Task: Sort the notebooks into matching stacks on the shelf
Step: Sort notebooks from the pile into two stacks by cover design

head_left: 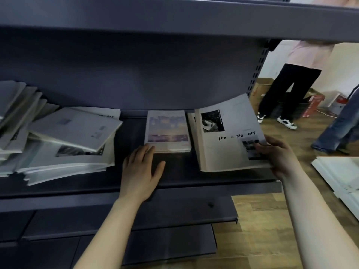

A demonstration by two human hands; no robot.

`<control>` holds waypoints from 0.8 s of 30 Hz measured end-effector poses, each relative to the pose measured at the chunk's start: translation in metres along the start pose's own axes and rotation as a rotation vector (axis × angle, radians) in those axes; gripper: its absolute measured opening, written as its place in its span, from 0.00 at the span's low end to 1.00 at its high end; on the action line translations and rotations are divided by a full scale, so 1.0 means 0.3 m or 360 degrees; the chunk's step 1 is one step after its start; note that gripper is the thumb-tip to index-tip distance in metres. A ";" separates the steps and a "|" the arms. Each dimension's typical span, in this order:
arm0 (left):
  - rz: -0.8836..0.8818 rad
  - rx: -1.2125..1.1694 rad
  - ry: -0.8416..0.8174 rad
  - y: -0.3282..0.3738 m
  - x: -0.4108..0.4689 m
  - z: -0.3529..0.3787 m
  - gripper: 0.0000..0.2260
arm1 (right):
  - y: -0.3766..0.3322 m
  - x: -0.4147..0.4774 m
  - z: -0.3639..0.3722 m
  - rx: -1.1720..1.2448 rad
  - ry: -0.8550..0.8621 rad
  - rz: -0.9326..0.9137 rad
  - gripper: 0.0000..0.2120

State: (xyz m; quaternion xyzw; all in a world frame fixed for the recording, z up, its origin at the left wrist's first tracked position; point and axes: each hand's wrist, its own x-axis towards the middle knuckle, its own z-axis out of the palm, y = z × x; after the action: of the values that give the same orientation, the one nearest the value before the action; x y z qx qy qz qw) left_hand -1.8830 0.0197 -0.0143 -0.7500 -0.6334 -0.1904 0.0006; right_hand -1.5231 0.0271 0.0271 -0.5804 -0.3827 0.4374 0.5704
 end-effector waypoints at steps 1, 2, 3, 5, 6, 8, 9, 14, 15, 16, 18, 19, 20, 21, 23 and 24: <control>-0.0009 0.0020 0.0007 0.003 0.000 0.002 0.29 | 0.010 0.005 -0.020 -0.0027 0.0000 0.0013 0.16; -0.0017 0.0037 0.0008 0.007 0.001 0.002 0.30 | 0.019 0.010 -0.035 -0.0060 -0.0003 0.0016 0.16; -0.0020 0.0051 0.0006 0.011 0.001 0.000 0.32 | 0.030 0.014 -0.045 -0.0102 -0.0003 0.0014 0.16; -0.0026 0.0074 -0.0002 0.019 0.000 -0.002 0.34 | 0.050 0.025 -0.054 -0.0213 0.0036 0.0002 0.14; -0.0033 0.0083 -0.0003 0.021 0.000 -0.002 0.34 | 0.057 0.033 -0.053 -0.0294 0.0070 -0.0020 0.12; -0.0050 0.0099 -0.0007 0.023 -0.002 -0.001 0.34 | 0.067 0.047 -0.040 -0.0508 0.0108 -0.0095 0.10; -0.0057 0.0102 -0.0010 0.022 -0.004 -0.001 0.34 | 0.071 0.053 -0.029 -0.0640 0.0124 -0.0137 0.11; -0.0060 0.0143 -0.0010 0.023 -0.008 -0.003 0.34 | 0.087 0.069 0.035 -0.1152 0.0370 -0.0305 0.11; -0.0059 0.0152 -0.0011 0.023 -0.008 -0.003 0.34 | 0.090 0.071 0.046 -0.1223 0.0422 -0.0317 0.12; -0.0060 0.0157 -0.0011 0.023 -0.008 -0.002 0.34 | 0.094 0.076 0.054 -0.1287 0.0463 -0.0331 0.12; -0.0058 0.0173 -0.0008 0.023 -0.006 0.000 0.34 | 0.099 0.086 0.067 -0.1391 0.0492 -0.0363 0.13; -0.0059 0.0181 -0.0011 0.023 -0.005 0.001 0.34 | 0.101 0.091 0.071 -0.1432 0.0493 -0.0371 0.14; -0.0063 0.0184 -0.0013 0.024 -0.005 0.002 0.34 | 0.104 0.096 0.072 -0.1461 0.0495 -0.0374 0.13; -0.0069 0.0182 -0.0013 0.024 -0.005 0.003 0.33 | 0.108 0.099 0.071 -0.1482 0.0501 -0.0382 0.13; -0.0080 0.0176 -0.0010 0.024 -0.006 0.005 0.33 | 0.118 0.101 0.068 -0.1504 0.0529 -0.0440 0.12; -0.0083 0.0175 -0.0008 0.024 -0.006 0.005 0.34 | 0.125 0.099 0.065 -0.1497 0.0556 -0.0483 0.12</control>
State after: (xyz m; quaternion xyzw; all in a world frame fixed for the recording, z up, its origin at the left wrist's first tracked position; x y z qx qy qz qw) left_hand -1.8760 0.0168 -0.0145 -0.7325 -0.6623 -0.1532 0.0353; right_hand -1.5339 0.0592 -0.0117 -0.7761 -0.5167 0.0272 0.3605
